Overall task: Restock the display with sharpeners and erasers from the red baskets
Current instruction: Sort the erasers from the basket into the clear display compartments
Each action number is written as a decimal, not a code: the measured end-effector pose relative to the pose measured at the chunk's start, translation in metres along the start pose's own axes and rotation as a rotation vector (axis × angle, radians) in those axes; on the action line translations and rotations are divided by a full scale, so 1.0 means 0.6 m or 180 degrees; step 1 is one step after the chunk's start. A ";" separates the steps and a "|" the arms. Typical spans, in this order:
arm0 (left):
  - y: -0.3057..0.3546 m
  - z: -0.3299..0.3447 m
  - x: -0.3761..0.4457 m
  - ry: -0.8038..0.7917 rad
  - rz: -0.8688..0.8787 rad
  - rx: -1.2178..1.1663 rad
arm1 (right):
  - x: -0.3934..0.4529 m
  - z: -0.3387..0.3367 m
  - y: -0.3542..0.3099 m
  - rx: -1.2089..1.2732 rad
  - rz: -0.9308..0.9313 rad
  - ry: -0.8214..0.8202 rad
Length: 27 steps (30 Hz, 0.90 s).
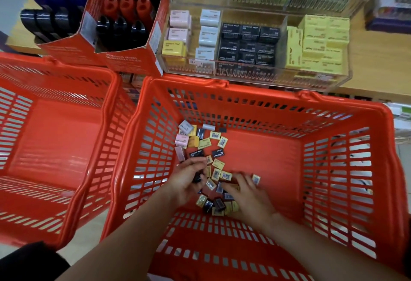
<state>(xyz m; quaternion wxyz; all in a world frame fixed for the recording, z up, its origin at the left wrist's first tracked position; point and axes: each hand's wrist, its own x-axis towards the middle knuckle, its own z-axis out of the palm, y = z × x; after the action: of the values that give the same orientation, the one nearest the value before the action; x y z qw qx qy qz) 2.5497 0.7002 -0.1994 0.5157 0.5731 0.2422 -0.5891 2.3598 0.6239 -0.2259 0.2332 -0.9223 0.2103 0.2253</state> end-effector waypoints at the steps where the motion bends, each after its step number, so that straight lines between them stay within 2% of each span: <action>1: -0.002 0.000 0.001 0.0005 -0.0013 -0.0005 | 0.004 -0.004 0.002 0.0036 -0.0009 0.0113; 6: -0.010 0.002 0.010 -0.0061 -0.0083 0.0005 | 0.041 -0.042 0.033 0.0203 0.0421 0.0568; 12: -0.009 0.012 0.009 -0.0117 -0.0146 -0.0022 | 0.061 -0.050 0.041 0.0272 0.0434 0.0388; 17: -0.004 0.031 -0.002 -0.0148 -0.0062 0.0057 | 0.046 -0.081 0.029 0.1544 0.0728 0.0810; 20: -0.005 0.054 -0.025 -0.0160 0.0033 0.0311 | 0.031 -0.141 -0.003 0.1955 0.0591 0.1098; 23: 0.001 0.098 -0.076 -0.0525 0.0077 0.0176 | 0.010 -0.222 -0.039 0.2001 0.0434 0.1277; 27: 0.043 0.159 -0.188 -0.1125 0.0125 -0.0405 | -0.051 -0.329 -0.077 0.1754 0.0380 0.1379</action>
<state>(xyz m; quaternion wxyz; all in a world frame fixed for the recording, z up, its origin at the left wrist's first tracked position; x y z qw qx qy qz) 2.5105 0.6446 -0.0656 0.5967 0.4316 0.1733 -0.6539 2.4203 0.5659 -0.0385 0.4097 -0.8372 0.3612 -0.0275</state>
